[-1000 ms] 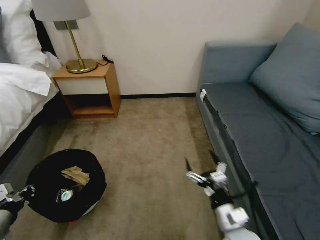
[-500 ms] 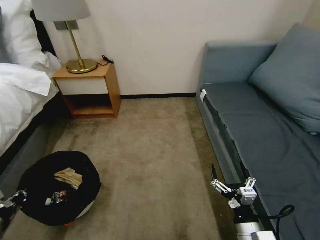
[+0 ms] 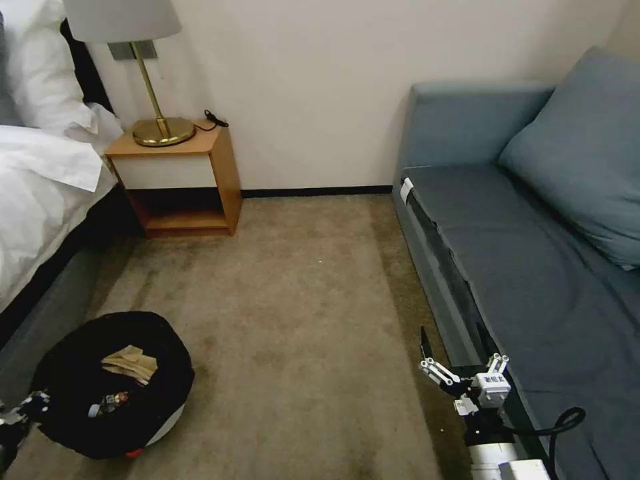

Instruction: Pick up the trash bin, then pick up the garbage on the floor and place it into the trash bin.

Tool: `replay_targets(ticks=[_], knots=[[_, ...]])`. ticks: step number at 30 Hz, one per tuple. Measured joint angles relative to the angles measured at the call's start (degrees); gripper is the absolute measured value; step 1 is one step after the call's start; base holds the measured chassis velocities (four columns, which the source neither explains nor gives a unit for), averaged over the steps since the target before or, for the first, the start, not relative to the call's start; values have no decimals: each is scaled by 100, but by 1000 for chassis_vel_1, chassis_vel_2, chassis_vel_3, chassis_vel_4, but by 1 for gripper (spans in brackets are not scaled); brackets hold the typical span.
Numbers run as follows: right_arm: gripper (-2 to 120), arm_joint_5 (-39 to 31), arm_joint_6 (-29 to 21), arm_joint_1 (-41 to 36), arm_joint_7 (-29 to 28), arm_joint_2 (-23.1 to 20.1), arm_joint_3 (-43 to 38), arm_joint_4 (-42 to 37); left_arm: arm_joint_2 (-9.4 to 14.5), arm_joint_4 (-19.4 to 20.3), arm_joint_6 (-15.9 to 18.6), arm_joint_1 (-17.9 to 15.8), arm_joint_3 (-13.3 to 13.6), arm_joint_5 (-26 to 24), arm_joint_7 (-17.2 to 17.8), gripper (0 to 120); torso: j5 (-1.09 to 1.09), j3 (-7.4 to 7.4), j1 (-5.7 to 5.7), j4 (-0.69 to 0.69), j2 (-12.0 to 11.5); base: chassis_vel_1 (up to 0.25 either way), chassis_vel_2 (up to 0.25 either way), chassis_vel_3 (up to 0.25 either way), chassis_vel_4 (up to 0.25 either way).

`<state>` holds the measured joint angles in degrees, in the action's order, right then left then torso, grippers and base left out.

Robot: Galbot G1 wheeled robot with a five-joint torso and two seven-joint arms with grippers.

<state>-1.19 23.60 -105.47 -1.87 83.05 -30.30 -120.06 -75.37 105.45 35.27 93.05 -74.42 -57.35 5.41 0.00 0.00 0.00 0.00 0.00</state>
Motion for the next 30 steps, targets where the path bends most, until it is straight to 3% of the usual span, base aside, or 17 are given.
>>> replay_targets(ticks=[8, 15, 19, 21, 23, 26, 27, 30], knots=[[100, -3, -7, 5, 0, -2, 5, 3, -35, 89, -1, 32, -46, 36, -11, 53, -2, 0, 0, 0, 0, 0, 0, 0, 0], [100, -3, -11, 8, 0, -4, 9, 6, -149, 796, 136, 264, -531, 7, -37, 83, 1, 0, 0, 0, 0, 0, 0, 0, 0], [100, -3, -13, 9, 0, -4, 11, 6, -205, 1056, -3, 406, -614, 210, -136, 97, 1, 0, 0, 0, 0, 0, 0, 0, 0], [100, -3, -13, 9, 0, -4, 11, 6, -222, 1132, -103, 443, -576, 318, -177, 98, 0, 0, 0, 1, 0, 0, 0, 0, 0], [100, -3, -14, 9, 0, -4, 12, 6, -308, 1452, -641, 619, -275, 894, -318, 100, 0, 0, 0, -1, 0, 0, 0, 0, 0], [100, -3, -14, 9, 1, -4, 13, 6, -480, 1926, -1708, 857, 12, 1999, -479, 100, 2, 0, 0, 0, 0, 0, 0, 0, 0], [100, -3, -14, 9, 1, -4, 13, 6, -480, 1926, -1708, 857, 12, 1999, -479, 100, 2, 0, 0, 0, 0, 0, 0, 0, 0], [100, -3, -15, 10, 1, -5, 13, 6, -699, 2308, -2610, 903, 309, 2639, -644, 100, 2, 0, 0, 0, 0, 0, 0, 0, 0]])
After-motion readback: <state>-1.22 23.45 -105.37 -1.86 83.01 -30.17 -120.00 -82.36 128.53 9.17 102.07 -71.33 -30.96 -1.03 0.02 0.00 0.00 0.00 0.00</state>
